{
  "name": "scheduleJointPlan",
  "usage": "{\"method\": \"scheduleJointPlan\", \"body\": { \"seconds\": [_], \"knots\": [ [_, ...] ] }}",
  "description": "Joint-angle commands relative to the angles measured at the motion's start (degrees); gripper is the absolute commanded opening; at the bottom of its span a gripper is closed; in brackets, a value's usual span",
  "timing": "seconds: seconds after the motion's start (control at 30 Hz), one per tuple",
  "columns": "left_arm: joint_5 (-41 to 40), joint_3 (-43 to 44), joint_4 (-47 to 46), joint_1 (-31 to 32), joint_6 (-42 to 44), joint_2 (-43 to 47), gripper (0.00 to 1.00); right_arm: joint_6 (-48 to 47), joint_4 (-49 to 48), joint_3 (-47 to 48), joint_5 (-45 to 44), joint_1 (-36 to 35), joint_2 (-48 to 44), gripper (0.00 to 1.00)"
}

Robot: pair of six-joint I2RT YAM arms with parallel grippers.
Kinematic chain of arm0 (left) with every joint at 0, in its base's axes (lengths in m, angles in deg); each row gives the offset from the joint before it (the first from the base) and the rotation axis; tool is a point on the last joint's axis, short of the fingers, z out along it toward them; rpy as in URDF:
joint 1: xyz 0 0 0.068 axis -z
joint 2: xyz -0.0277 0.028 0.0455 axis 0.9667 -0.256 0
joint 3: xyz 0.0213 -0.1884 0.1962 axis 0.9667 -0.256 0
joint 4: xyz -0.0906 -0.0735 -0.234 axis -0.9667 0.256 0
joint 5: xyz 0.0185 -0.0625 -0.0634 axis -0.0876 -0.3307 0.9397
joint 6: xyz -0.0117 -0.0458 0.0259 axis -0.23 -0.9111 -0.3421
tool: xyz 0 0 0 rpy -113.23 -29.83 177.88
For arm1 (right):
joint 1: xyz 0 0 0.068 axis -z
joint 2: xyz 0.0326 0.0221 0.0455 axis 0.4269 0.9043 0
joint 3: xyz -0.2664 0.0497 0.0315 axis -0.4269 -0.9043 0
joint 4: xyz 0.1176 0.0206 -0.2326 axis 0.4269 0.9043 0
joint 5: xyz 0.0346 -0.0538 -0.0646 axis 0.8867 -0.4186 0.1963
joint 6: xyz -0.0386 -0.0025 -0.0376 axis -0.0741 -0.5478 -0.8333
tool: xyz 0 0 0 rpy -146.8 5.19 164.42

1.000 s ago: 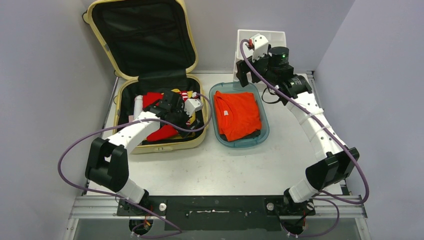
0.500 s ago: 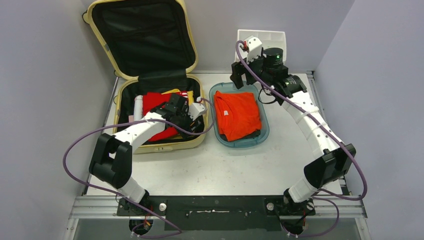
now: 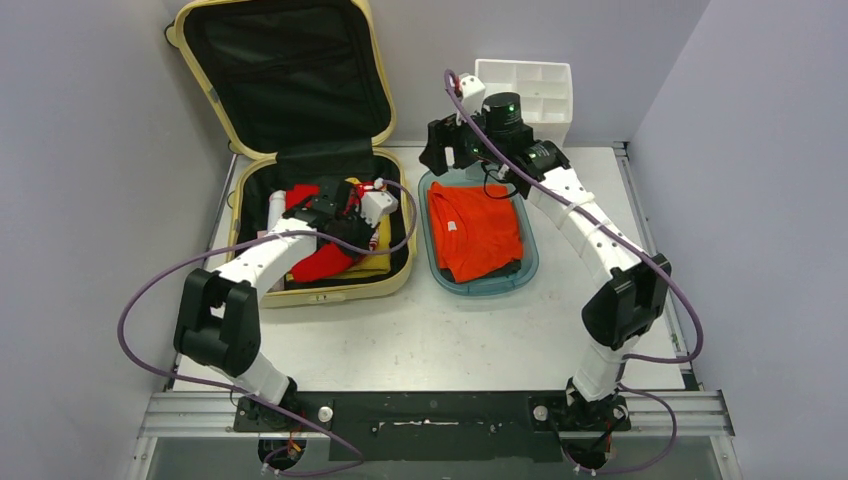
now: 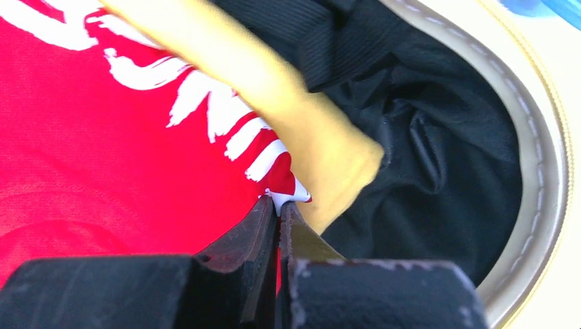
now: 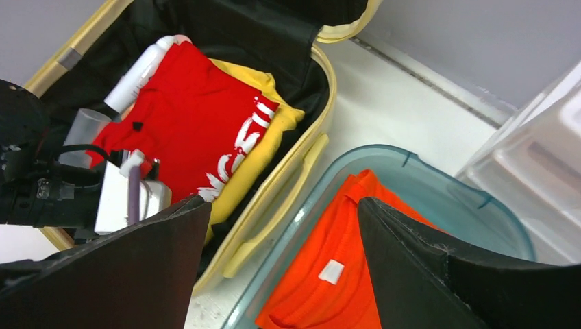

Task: Open, take out, and arrange the luggage
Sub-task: Pick up the clothes from the luggage.

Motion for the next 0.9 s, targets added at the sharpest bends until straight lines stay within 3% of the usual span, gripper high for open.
{"method": "scheduleJointPlan", "body": {
  "seconds": [0.0, 0.43, 0.87],
  "knots": [
    [7.88, 3.77, -0.73, -5.04, -1.66, 3.17, 0.0, 8.94, -4.36, 4.41, 2.44, 0.03, 2.78, 0.81],
    [22.31, -0.67, -7.25, -13.54, -5.62, 7.3, 0.0, 28.16, -10.01, 7.05, 9.58, -1.47, 12.86, 0.78],
    [29.32, -5.08, -13.57, -20.52, -9.69, 11.09, 0.0, 37.47, -14.48, 5.3, 14.95, -5.81, 21.21, 0.78]
  ]
}}
